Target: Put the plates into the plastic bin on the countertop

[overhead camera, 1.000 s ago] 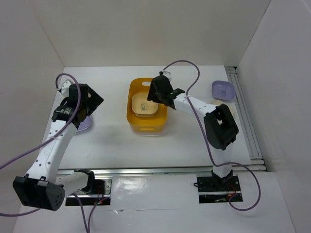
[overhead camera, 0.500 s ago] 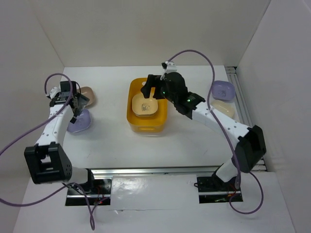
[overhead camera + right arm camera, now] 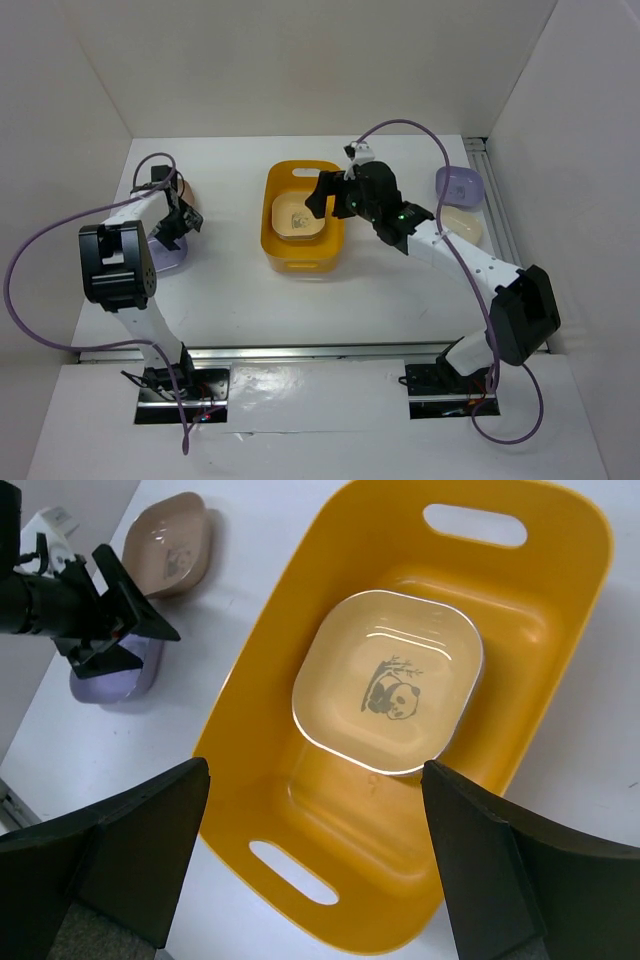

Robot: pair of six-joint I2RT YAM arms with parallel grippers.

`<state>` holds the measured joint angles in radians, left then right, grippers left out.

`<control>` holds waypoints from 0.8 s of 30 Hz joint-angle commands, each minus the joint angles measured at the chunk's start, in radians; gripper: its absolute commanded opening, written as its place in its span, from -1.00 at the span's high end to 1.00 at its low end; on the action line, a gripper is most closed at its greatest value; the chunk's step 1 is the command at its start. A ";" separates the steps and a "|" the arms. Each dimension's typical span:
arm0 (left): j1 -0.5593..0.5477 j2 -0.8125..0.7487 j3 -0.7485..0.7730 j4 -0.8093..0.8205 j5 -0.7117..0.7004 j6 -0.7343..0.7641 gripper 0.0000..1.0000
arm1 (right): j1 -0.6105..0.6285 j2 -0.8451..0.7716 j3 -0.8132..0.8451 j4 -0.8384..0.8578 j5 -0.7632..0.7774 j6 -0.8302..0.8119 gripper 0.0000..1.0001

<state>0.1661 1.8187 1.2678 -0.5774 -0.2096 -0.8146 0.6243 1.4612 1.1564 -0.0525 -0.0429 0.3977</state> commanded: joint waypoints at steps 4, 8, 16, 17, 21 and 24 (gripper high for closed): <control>-0.002 0.021 -0.012 -0.012 -0.007 -0.021 -0.41 | -0.024 -0.071 0.003 0.063 -0.031 -0.019 -0.87; -0.011 0.021 -0.021 -0.042 -0.032 -0.070 0.25 | -0.034 -0.081 0.003 0.063 -0.031 -0.010 -0.87; -0.106 -0.085 -0.080 -0.096 -0.093 -0.155 0.79 | -0.052 -0.090 0.003 0.063 -0.012 0.009 -0.87; -0.115 -0.110 -0.081 -0.096 -0.093 -0.155 0.84 | -0.052 -0.090 0.003 0.063 -0.012 0.009 -0.87; -0.192 -0.130 0.005 -0.169 -0.105 -0.155 1.00 | -0.061 -0.120 0.003 0.045 0.008 0.009 -0.87; -0.272 -0.150 0.162 -0.274 -0.195 -0.164 1.00 | -0.070 -0.134 0.003 0.017 0.031 0.009 -0.87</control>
<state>-0.0357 1.7233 1.2705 -0.7547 -0.3187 -0.9428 0.5713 1.3876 1.1530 -0.0483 -0.0483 0.4038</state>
